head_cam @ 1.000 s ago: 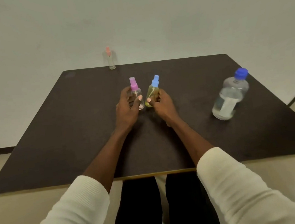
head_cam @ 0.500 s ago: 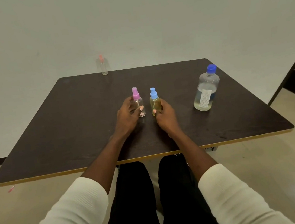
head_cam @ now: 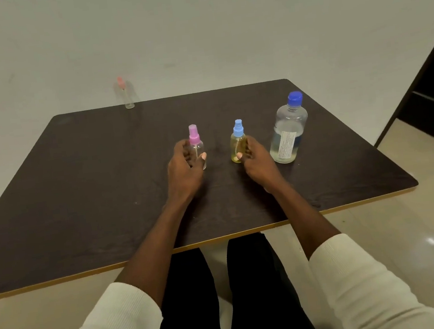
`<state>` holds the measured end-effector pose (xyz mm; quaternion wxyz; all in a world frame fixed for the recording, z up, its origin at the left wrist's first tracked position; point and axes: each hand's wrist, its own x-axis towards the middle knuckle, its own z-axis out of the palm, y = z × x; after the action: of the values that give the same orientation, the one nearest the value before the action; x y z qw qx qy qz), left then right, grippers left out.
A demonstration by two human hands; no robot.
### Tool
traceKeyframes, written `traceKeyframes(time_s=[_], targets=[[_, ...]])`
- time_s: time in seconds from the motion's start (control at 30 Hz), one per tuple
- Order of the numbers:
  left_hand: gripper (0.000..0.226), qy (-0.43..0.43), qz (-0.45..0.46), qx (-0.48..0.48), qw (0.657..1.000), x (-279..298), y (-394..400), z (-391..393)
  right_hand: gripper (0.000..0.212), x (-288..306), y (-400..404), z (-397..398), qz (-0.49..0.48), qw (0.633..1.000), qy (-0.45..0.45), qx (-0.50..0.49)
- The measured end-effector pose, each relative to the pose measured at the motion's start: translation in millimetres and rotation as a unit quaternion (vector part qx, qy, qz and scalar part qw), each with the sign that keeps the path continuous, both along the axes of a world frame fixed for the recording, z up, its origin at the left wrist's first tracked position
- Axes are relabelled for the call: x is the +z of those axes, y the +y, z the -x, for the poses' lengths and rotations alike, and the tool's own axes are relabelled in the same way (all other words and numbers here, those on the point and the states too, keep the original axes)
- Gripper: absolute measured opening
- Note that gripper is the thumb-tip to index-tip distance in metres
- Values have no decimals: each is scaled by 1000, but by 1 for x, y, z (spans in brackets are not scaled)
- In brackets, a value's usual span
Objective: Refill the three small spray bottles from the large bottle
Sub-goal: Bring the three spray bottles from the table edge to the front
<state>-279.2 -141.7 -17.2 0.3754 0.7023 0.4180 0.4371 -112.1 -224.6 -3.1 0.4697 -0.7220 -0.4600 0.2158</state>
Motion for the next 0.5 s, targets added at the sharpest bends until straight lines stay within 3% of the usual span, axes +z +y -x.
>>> traceKeyframes(time_s=[0.23, 0.37, 0.5], targets=[[48, -10, 17, 34, 999, 3, -2, 3, 44, -7, 3, 2, -17, 999, 32, 3], [48, -14, 25, 34, 999, 4, -4, 5, 58, -7, 1, 3, -27, 999, 29, -12], [46, -12, 31, 39, 999, 6, -6, 5, 75, -8, -2, 7, -68, 991, -37, -110]])
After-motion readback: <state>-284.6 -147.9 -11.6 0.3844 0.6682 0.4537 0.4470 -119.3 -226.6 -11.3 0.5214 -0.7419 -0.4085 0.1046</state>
